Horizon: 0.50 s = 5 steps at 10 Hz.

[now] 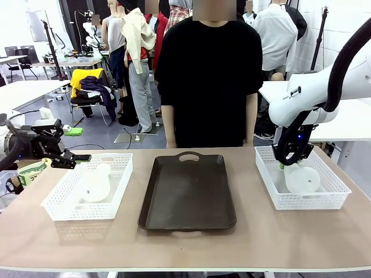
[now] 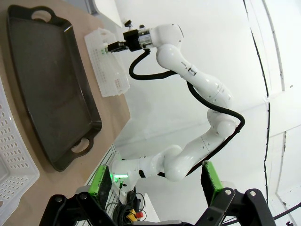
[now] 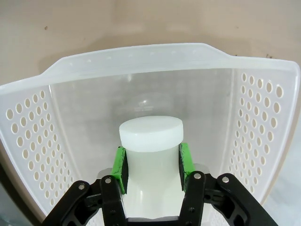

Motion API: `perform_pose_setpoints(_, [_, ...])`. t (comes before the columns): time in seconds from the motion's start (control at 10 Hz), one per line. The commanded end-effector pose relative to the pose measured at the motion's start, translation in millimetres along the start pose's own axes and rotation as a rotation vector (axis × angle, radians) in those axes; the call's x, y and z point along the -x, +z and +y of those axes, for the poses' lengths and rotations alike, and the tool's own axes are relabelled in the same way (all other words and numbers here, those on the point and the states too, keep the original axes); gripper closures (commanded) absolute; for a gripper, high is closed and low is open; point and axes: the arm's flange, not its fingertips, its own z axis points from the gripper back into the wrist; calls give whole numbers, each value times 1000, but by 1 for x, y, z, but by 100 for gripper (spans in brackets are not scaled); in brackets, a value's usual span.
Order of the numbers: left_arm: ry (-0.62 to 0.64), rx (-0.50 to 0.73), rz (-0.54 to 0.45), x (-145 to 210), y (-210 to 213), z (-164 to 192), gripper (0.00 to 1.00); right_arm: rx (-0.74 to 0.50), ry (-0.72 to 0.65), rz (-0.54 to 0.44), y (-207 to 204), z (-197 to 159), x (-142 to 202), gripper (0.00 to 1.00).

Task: Prepare the laboratory tools.
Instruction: While moving the picked Big flask to the Handle tray indicated by the person, stop as directed by the person.

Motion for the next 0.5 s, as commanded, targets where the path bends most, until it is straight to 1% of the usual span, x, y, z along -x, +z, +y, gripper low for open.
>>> perform_pose_setpoints(0.0, [-2,7,-2,1,1,-2,0,4,5,-2,0,0,-1,100])
perform_pose_setpoints(0.3, [-2,7,-2,1,1,-2,0,0,0,0,0,0,0,100])
perform_pose_setpoints(0.4, [-2,7,-2,1,1,-2,0,-10,-2,-5,10,1,5,100])
